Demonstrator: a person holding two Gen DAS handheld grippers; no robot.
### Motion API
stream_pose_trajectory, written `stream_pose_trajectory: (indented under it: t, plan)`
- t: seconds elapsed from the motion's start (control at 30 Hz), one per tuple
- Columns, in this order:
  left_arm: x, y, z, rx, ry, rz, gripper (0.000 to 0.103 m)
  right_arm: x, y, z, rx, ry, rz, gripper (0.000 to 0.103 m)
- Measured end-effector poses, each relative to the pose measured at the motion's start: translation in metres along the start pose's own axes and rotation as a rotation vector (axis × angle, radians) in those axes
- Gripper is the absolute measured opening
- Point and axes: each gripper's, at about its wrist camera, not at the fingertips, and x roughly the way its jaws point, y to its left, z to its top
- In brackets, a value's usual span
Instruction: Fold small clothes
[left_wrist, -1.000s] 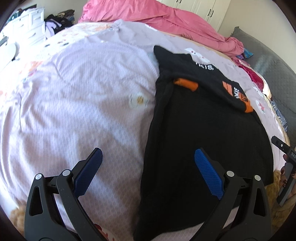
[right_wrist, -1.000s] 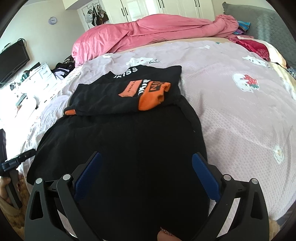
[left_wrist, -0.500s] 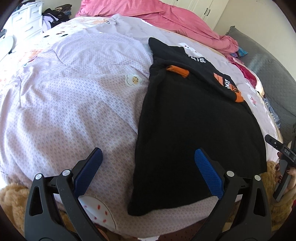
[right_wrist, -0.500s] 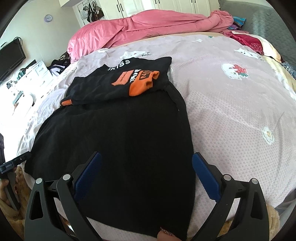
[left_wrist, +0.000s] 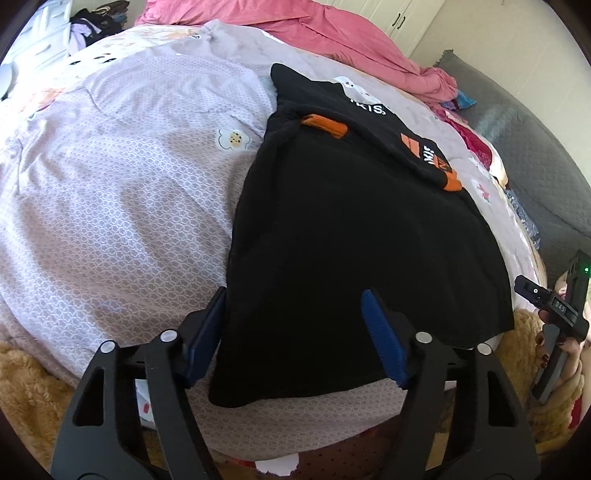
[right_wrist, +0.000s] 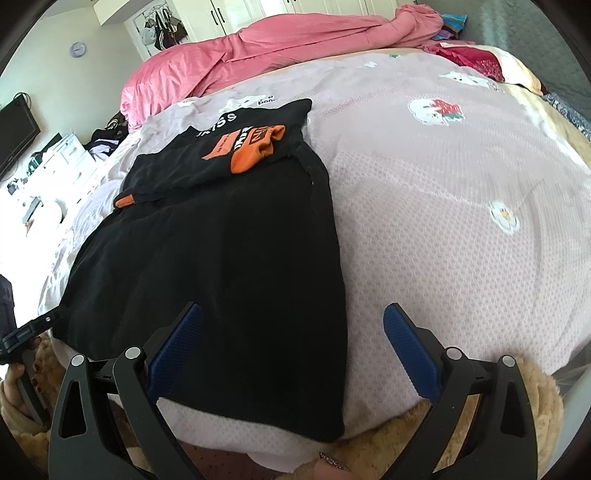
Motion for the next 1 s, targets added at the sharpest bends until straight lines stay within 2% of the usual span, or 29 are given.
stream_pose_trajectory:
  t: [0.17,0.27,0.33,0.4,0.43,0.47,0.5,0.57,0.6,0.77,0.83,0.93,1.0]
  plan:
    - [0.003,0.001,0.0,-0.007,0.007,0.002,0.064,-0.004,-0.007,-0.009,0.034,0.008,0.018,0.096]
    - [0.004,0.001,0.0,-0.006,0.009,0.006,0.064,-0.003,-0.009,-0.012,0.042,0.022,0.033,0.076]
    - [0.005,0.001,0.0,-0.004,0.012,0.01,0.064,-0.001,-0.009,-0.015,0.046,0.032,0.048,0.072]
    - [0.008,0.001,0.0,-0.003,0.016,0.012,0.066,0.001,-0.008,-0.017,0.04,0.044,0.036,0.061]
    - [0.008,0.0,0.0,-0.002,0.016,0.011,0.067,0.002,-0.009,-0.018,0.036,0.043,0.031,0.059]
    - [0.009,0.0,0.0,0.0,0.016,0.01,0.068,0.003,-0.008,-0.018,0.033,0.042,0.029,0.052]
    - [0.01,-0.001,0.0,0.002,0.016,0.011,0.069,0.002,-0.008,-0.018,0.029,0.041,0.028,0.04]
    - [0.011,-0.001,0.0,0.002,0.017,0.008,0.071,0.0,-0.006,-0.018,0.022,0.038,0.062,0.022]
    - [0.011,-0.001,0.0,-0.001,0.016,0.006,0.073,-0.001,-0.004,-0.017,0.016,0.034,0.073,0.018]
    - [0.013,-0.001,-0.001,-0.003,0.011,0.0,0.077,-0.009,0.005,-0.011,-0.015,-0.001,0.141,0.014]
    - [0.013,-0.001,-0.001,-0.007,0.008,0.001,0.077,-0.007,0.005,-0.008,-0.016,0.005,0.127,0.014]
    - [0.012,-0.001,-0.001,-0.02,-0.003,0.002,0.077,0.0,-0.001,-0.008,0.006,0.038,0.098,0.018]
    - [0.01,0.0,-0.002,-0.034,-0.012,0.011,0.068,0.004,-0.006,-0.01,0.022,0.055,0.09,0.026]
